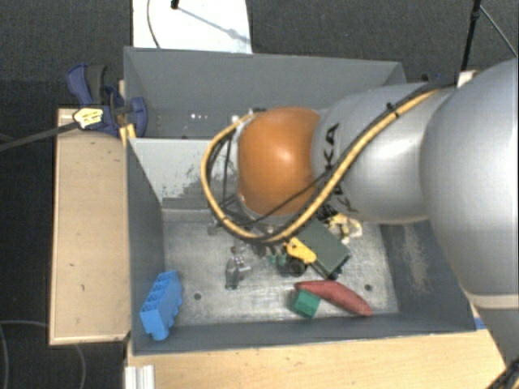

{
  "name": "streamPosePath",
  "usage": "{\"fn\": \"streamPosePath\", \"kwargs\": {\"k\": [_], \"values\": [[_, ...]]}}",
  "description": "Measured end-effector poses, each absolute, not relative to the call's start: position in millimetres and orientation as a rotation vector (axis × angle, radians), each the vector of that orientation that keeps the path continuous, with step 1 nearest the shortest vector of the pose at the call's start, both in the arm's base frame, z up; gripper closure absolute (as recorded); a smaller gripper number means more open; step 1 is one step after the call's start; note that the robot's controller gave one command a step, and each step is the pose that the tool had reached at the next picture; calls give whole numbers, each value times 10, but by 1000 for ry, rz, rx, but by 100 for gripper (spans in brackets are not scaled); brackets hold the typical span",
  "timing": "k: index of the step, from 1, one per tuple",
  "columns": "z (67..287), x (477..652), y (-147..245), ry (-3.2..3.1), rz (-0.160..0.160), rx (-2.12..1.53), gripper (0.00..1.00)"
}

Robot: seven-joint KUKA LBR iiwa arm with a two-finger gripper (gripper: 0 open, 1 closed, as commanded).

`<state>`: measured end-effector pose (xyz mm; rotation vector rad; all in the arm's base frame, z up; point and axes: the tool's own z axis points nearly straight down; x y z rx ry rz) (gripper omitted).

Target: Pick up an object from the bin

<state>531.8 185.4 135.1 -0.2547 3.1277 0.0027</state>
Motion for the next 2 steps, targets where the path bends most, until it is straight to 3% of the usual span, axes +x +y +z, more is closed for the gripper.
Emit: {"fn": "streamPosePath", "kwargs": {"k": [1,2], "values": [[1064,5182,1517,3139,1,17,0],[1364,5179,1356,3141,0,-107,0]]}}
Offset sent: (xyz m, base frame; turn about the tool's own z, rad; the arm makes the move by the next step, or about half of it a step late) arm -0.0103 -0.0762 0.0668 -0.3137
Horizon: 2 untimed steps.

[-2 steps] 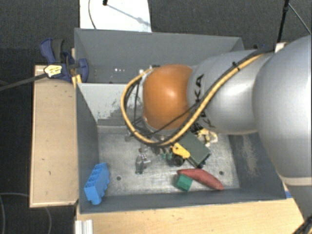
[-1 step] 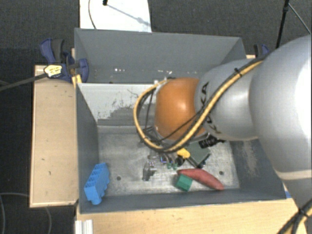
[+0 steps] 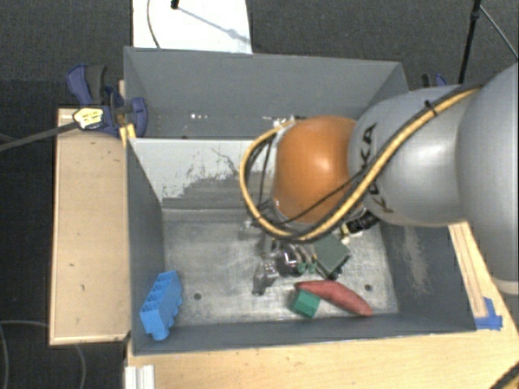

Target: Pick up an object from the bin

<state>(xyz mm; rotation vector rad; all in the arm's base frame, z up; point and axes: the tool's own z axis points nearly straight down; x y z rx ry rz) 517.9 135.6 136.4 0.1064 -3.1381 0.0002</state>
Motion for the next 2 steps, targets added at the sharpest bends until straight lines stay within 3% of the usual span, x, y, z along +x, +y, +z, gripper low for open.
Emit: {"fn": "streamPosePath", "kwargs": {"k": [1,2], "values": [[1663,5138,1411,-3107,-1,484,0],[1963,5266,879,-3130,-3,303,0]]}}
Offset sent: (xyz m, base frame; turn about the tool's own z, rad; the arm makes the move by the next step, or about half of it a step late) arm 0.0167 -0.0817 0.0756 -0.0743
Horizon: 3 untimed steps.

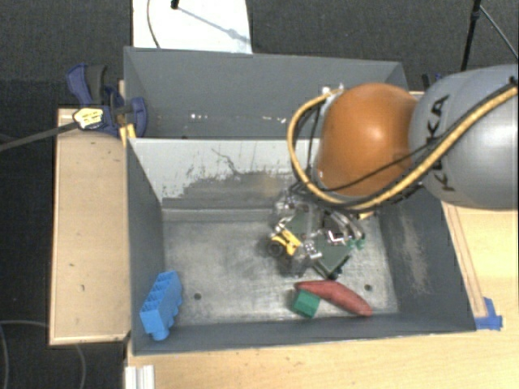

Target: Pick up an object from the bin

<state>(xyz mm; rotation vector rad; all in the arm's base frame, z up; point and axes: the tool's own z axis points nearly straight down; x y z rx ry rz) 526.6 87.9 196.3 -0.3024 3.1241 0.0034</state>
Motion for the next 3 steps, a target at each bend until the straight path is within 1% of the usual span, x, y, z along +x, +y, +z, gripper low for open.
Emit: {"fn": "streamPosePath", "kwargs": {"k": [1,2,3], "values": [[718,4899,511,3075,4,-576,100],[724,4893,505,3080,2,-570,0],[723,4893,505,3081,1,-568,0]]}}
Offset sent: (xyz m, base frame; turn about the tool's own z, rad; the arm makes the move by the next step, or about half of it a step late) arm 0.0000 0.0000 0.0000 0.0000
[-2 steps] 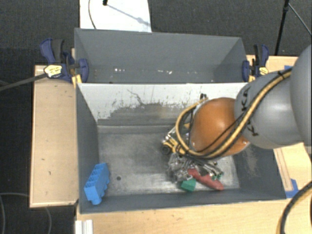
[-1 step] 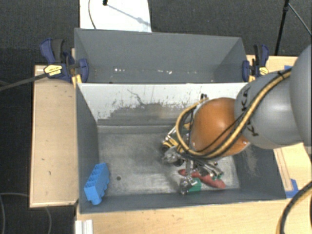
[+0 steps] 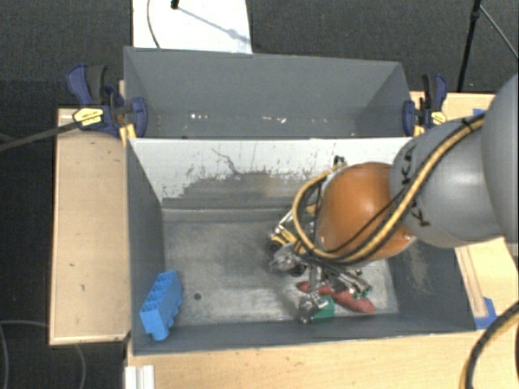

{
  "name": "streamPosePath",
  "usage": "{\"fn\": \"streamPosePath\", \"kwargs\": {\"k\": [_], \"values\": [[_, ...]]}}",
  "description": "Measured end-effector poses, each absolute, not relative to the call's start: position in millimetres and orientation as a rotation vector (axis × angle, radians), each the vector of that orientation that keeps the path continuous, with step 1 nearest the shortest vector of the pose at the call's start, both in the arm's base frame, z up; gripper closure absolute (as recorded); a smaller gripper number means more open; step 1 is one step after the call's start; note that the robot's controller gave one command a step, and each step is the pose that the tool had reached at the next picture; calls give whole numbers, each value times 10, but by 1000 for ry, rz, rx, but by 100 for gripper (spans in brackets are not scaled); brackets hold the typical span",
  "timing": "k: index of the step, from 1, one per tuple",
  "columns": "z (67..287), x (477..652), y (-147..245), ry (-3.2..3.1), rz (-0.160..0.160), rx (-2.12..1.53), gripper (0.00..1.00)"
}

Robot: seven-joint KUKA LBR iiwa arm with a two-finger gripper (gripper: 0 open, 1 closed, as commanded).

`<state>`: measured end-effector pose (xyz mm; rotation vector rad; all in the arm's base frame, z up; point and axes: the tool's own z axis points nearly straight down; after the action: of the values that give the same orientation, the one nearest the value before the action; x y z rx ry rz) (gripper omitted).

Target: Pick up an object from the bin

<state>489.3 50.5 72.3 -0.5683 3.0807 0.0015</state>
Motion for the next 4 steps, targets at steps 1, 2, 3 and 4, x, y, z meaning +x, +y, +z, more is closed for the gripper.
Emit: {"fn": "streamPosePath", "kwargs": {"k": [1,2,3,4], "values": [[742,4914,29,3060,7,-677,0],[754,5072,-235,3096,14,-634,0],[722,5147,-313,3115,36,-582,0],[755,5269,-362,3179,50,-494,0]]}}
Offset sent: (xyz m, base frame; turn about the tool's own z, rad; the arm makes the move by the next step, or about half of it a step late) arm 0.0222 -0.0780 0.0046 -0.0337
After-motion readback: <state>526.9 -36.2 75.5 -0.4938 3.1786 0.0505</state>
